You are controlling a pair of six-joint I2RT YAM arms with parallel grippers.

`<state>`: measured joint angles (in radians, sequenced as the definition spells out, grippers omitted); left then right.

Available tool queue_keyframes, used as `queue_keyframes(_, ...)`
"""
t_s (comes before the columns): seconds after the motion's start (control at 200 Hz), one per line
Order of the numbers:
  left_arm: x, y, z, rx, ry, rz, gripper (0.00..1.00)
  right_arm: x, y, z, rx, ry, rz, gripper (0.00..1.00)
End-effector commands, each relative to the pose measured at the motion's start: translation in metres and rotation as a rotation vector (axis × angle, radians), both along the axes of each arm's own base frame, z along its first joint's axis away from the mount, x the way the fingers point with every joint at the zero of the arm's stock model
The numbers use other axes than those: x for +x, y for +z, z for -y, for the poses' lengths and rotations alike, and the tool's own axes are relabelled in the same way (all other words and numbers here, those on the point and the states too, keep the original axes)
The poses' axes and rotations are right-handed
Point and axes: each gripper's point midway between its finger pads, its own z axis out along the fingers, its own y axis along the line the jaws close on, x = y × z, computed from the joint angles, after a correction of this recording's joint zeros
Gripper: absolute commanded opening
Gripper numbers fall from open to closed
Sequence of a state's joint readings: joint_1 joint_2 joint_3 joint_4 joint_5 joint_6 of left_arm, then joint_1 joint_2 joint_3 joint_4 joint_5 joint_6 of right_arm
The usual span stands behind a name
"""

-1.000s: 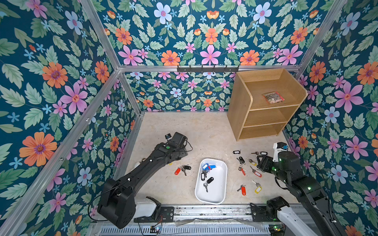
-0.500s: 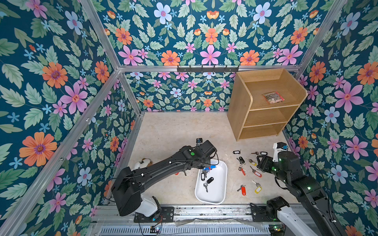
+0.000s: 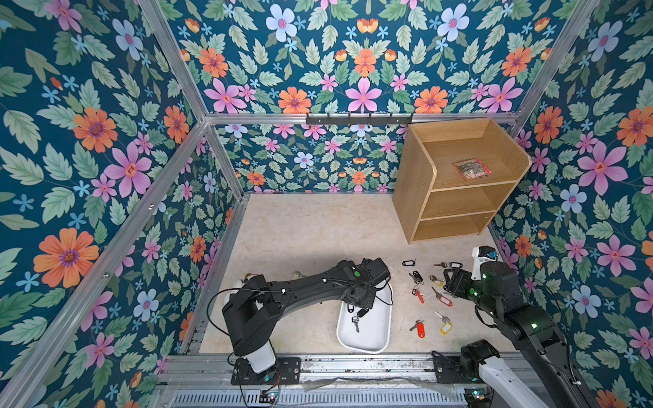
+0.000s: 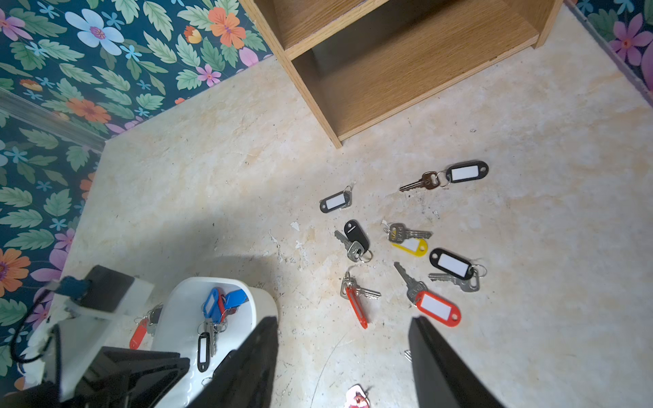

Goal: Take the keys out of the storage box
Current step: Pick up the key from the storage box.

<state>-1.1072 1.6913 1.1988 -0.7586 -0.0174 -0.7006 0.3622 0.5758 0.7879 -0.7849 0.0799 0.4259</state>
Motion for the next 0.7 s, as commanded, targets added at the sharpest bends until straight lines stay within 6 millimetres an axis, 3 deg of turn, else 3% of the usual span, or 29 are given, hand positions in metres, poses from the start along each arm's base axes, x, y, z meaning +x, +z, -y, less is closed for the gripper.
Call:
queue_keyframes(0.0, -0.009, -0.009, 0.001, 0.025, -0.032, -0.019, 0.28, 0.002, 0.0, 0.002, -0.001, -0.013, 0.009, 0.63)
queue_keyframes(0.44, -0.024, -0.035, -0.015, 0.098, -0.032, -0.055, 0.28, 0.002, 0.0, 0.002, -0.001, -0.014, 0.008, 0.63)
queue_keyframes(0.695, -0.024, -0.042, -0.016, 0.112, -0.043, -0.056, 0.35, 0.002, 0.0, 0.001, -0.002, -0.013, 0.007, 0.64)
